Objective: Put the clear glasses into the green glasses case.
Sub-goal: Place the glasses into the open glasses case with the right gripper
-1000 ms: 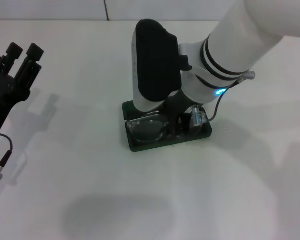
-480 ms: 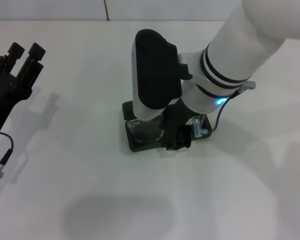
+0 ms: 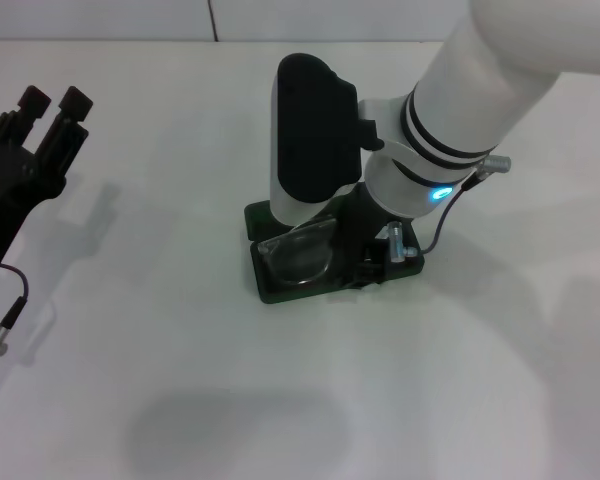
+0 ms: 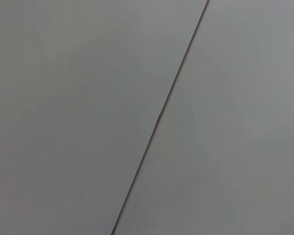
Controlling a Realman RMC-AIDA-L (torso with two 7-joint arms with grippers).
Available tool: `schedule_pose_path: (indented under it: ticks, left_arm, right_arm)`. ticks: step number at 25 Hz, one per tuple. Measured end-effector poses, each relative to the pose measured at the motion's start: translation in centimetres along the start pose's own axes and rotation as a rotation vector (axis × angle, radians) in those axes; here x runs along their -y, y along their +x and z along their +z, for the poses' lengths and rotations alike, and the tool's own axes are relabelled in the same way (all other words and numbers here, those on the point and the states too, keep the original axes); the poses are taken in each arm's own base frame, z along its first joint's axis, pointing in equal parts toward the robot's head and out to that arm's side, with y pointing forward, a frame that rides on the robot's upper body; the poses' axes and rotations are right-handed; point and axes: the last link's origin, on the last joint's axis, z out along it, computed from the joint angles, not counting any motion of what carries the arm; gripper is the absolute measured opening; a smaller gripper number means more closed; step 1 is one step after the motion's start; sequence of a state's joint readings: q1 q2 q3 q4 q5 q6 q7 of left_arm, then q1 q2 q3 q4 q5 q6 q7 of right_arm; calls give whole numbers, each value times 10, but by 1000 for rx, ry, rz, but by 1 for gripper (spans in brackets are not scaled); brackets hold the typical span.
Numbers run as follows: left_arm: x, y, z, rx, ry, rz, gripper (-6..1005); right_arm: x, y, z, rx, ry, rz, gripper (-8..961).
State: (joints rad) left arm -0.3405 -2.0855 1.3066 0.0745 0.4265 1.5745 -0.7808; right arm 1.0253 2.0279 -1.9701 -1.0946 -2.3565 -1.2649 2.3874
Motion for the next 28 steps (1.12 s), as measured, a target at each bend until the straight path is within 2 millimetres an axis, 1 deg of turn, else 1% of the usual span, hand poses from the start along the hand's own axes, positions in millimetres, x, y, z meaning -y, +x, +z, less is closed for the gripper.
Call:
schedule_pose_path:
  ticks: [10, 15, 17, 22, 28]
  left_arm:
    - [0, -2, 5, 19, -5, 6, 669]
    - [0, -2, 7, 21, -8, 7, 669]
    - [1, -2, 8, 26, -5, 7, 669]
    - [2, -2, 10, 29, -2, 10, 669]
    - [5, -2, 13, 39, 3, 15, 669]
  right_arm:
    - [-3, -9, -3, 39, 14, -36, 379]
    - [1, -8, -1, 28, 24, -24, 379]
    - [6, -3, 4, 11, 32, -8, 379]
    - [7, 0, 7, 6, 37, -5, 379]
    - [1, -8, -1, 40, 37, -26, 379]
